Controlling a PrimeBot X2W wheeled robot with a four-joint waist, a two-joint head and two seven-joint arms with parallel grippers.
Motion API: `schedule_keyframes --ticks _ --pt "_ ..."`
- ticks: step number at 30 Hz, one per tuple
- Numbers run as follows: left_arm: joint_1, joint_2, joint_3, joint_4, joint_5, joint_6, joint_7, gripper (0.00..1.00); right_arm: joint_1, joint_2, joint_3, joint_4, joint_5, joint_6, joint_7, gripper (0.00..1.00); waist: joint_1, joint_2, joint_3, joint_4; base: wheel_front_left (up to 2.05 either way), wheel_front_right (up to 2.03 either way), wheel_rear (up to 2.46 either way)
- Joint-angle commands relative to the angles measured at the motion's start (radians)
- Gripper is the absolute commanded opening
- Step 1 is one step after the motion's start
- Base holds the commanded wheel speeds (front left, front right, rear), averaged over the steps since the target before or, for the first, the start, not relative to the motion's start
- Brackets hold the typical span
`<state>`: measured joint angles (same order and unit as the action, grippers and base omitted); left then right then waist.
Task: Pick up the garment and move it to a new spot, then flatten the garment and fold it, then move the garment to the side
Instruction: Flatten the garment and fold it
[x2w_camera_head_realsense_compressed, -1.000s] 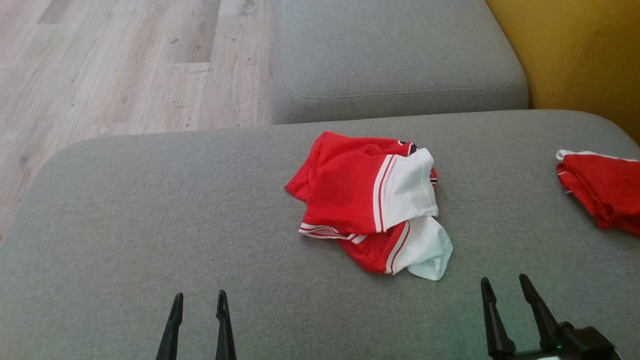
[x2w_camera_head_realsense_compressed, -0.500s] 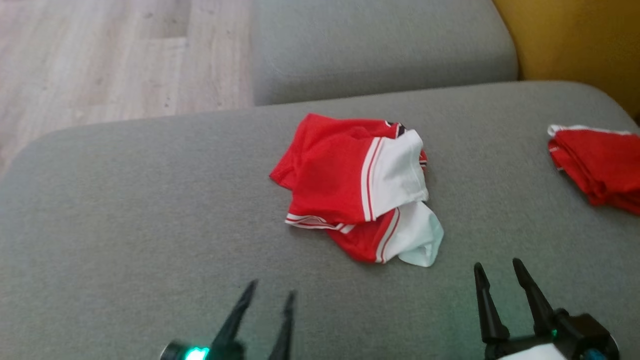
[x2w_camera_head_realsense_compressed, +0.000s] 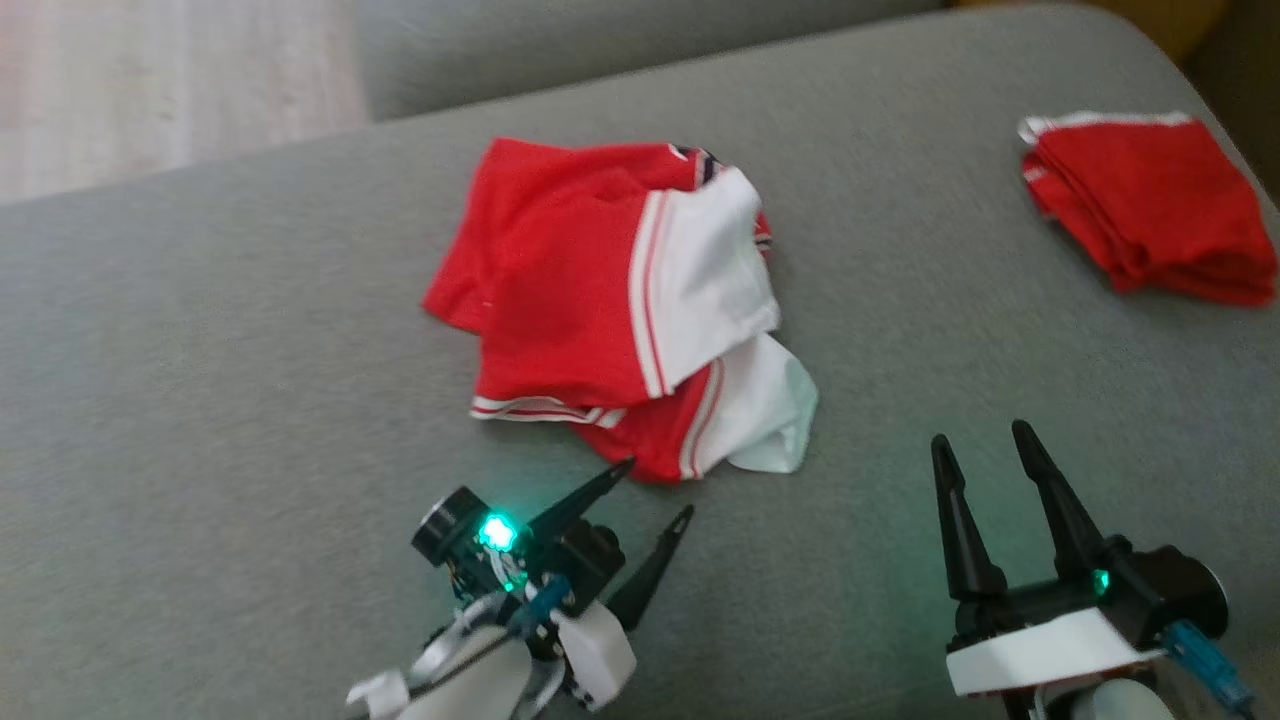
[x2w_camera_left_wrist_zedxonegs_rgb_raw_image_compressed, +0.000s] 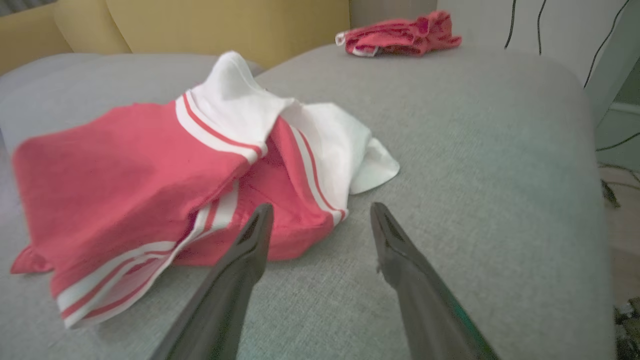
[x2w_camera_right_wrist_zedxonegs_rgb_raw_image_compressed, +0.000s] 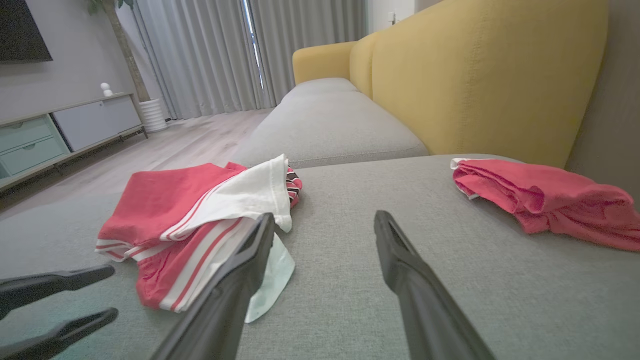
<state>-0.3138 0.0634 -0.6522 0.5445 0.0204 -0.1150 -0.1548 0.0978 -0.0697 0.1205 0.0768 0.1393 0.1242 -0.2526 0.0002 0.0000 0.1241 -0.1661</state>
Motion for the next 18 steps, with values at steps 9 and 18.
schedule_keyframes --ticks 9,18 --pt "-0.156 -0.009 0.017 0.216 -0.011 0.02 0.017 0.81 -0.061 -0.011 0.032 -0.03 0.001 0.007 -0.009 1.0 -0.0002 0.0 0.094 -0.109 0.0 0.0 0.0" --pt "-0.197 -0.012 -0.008 0.278 -0.044 0.042 -0.084 0.0 -0.06 -0.011 0.042 -0.014 -0.001 0.007 -0.009 1.0 -0.0002 0.0 0.041 -0.132 0.0 0.0 0.0"
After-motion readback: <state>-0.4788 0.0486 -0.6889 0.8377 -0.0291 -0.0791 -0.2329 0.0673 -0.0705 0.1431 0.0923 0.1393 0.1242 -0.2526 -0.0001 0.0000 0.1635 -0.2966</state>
